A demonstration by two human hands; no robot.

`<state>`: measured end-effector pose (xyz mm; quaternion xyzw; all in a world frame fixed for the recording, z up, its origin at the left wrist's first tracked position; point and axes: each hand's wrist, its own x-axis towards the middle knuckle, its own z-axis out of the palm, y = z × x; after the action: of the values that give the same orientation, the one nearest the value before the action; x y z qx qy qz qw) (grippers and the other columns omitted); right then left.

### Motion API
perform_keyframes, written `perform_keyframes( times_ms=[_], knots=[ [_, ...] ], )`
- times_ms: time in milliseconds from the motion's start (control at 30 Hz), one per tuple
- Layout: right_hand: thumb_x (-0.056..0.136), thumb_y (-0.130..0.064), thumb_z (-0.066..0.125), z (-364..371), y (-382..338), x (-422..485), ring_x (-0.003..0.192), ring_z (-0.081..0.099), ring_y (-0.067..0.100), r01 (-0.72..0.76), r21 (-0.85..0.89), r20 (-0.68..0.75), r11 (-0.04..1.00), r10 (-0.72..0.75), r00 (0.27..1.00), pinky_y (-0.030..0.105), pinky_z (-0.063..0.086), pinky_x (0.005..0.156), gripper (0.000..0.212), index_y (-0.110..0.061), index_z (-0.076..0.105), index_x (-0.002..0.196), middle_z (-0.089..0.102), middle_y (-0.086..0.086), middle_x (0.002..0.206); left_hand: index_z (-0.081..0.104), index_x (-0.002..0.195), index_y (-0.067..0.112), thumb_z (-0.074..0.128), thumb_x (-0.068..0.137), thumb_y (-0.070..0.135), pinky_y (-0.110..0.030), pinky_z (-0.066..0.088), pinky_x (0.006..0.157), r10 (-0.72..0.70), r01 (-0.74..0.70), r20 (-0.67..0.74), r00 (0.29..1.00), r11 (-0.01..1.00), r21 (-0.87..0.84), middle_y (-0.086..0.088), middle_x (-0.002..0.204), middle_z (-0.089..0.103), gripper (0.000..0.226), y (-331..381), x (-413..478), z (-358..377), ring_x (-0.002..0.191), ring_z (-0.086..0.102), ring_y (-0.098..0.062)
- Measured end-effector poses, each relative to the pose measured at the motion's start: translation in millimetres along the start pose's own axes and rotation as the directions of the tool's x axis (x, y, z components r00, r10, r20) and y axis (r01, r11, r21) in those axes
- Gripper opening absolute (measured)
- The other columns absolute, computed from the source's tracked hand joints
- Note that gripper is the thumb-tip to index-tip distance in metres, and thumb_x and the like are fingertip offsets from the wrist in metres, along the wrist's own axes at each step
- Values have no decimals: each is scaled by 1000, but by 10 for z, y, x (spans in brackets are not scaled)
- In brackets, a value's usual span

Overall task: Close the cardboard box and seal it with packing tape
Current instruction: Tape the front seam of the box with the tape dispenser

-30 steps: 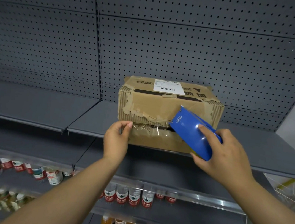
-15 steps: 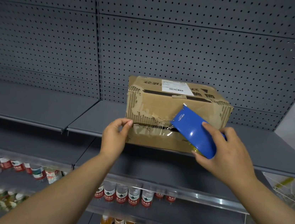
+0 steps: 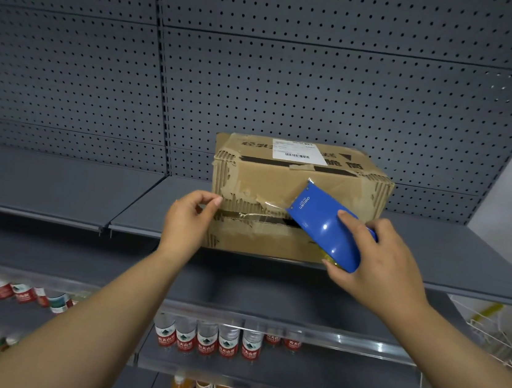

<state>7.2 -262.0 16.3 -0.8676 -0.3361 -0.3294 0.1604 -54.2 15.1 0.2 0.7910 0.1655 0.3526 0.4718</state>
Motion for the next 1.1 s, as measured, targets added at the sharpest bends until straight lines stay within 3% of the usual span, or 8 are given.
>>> perform_keyframes(
  times_ms=[167, 333, 500, 667, 800, 867, 1000, 1100],
  knots=[
    [50, -34, 83, -3, -7, 19, 57, 52, 30, -3, -3, 3, 1000, 3, 1000, 34, 48, 53, 79, -12, 57, 121, 50, 13, 82, 63, 88, 20, 55, 92, 26, -48, 54, 80, -42, 45, 72, 997, 998, -43, -4, 88, 66, 10, 5, 22, -14, 85, 63, -32],
    [50, -35, 83, 13, -19, 20, 59, 52, 28, 4, -8, 11, 1000, -4, 1000, 30, 45, 54, 79, -13, 56, 122, 50, 12, 83, 62, 84, 29, 55, 91, 25, -48, 51, 90, -97, 108, 116, 988, 990, -93, -4, 96, 66, 11, -128, 72, -27, 96, 62, -25],
    [50, -35, 83, 43, -36, 42, 59, 52, 29, 12, -5, -5, 1000, -12, 1000, 30, 46, 54, 79, -13, 56, 121, 50, 12, 82, 61, 87, 31, 55, 91, 15, -38, 49, 91, -113, 130, 123, 986, 981, -141, -3, 94, 67, 18, -174, 97, -24, 97, 63, -20],
    [49, -34, 84, 88, -49, 64, 57, 51, 29, 22, -14, -18, 1000, -23, 1000, 31, 46, 52, 79, -13, 56, 119, 49, 12, 80, 61, 95, 24, 54, 92, 12, -17, 44, 71, -128, 132, 33, 991, 970, -206, -5, 95, 67, 14, -186, 107, 49, 87, 61, -10],
    [49, -35, 83, 125, -41, 60, 57, 49, 27, 31, -18, -22, 999, -32, 999, 29, 44, 52, 80, -16, 52, 120, 48, 11, 79, 61, 98, 21, 55, 91, 12, -19, 44, 74, -129, 116, -49, 990, 971, -209, -3, 93, 65, 13, -198, 89, 114, 82, 60, -7],
    [49, -36, 83, 137, -41, 59, 57, 49, 27, 34, -22, -26, 999, -34, 999, 29, 43, 52, 81, -17, 51, 121, 48, 11, 79, 61, 101, 18, 56, 91, 11, -15, 44, 72, -128, 106, -100, 987, 974, -202, 3, 89, 62, 13, -188, 81, 155, 77, 55, 1],
    [49, -35, 83, 172, -44, 59, 57, 48, 27, 48, -15, -31, 999, -48, 998, 28, 42, 53, 82, -18, 48, 122, 48, 11, 80, 61, 105, 16, 58, 90, 11, -6, 39, 64, -148, 111, -201, 968, 977, -184, 12, 83, 57, 17, -207, 92, 240, 72, 53, 3],
    [50, -35, 82, 194, -48, 65, 57, 48, 27, 45, -6, -34, 999, -45, 998, 28, 42, 54, 82, -19, 48, 122, 47, 11, 80, 61, 107, 16, 58, 89, 10, -12, 44, 75, -153, 106, -233, 960, 973, -205, 4, 90, 61, 20, -232, 97, 290, 78, 56, -4]
  ],
)
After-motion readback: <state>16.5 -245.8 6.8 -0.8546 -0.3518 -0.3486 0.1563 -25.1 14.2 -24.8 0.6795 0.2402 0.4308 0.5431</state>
